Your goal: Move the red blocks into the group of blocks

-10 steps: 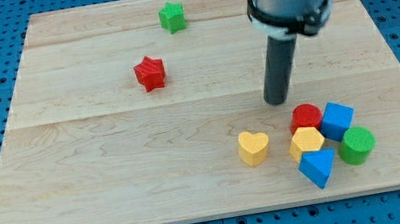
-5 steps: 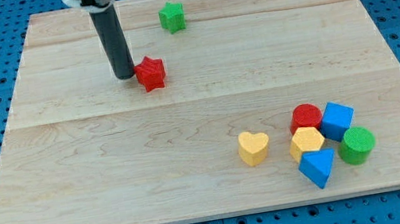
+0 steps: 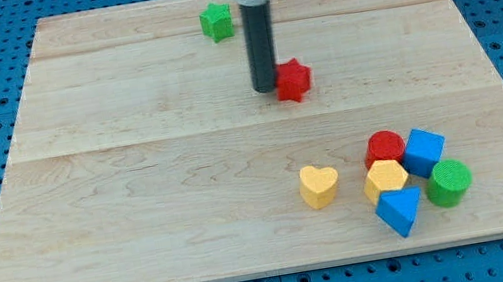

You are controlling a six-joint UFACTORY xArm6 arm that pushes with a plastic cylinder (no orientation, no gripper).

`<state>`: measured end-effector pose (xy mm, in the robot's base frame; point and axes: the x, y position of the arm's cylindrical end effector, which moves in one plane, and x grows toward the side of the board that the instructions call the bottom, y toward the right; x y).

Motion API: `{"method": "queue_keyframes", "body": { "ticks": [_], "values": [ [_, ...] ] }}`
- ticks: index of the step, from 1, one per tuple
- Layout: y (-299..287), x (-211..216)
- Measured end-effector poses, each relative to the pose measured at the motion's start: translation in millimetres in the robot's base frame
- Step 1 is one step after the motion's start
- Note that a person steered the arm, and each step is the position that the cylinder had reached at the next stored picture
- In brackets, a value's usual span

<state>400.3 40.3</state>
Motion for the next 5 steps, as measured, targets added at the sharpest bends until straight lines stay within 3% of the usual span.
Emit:
{"method": "queue_keyframes", "body": {
  "ticks": [1,3,5],
  "values": [
    [26,16],
    [24,-35],
    [79,-35]
  ]
}}
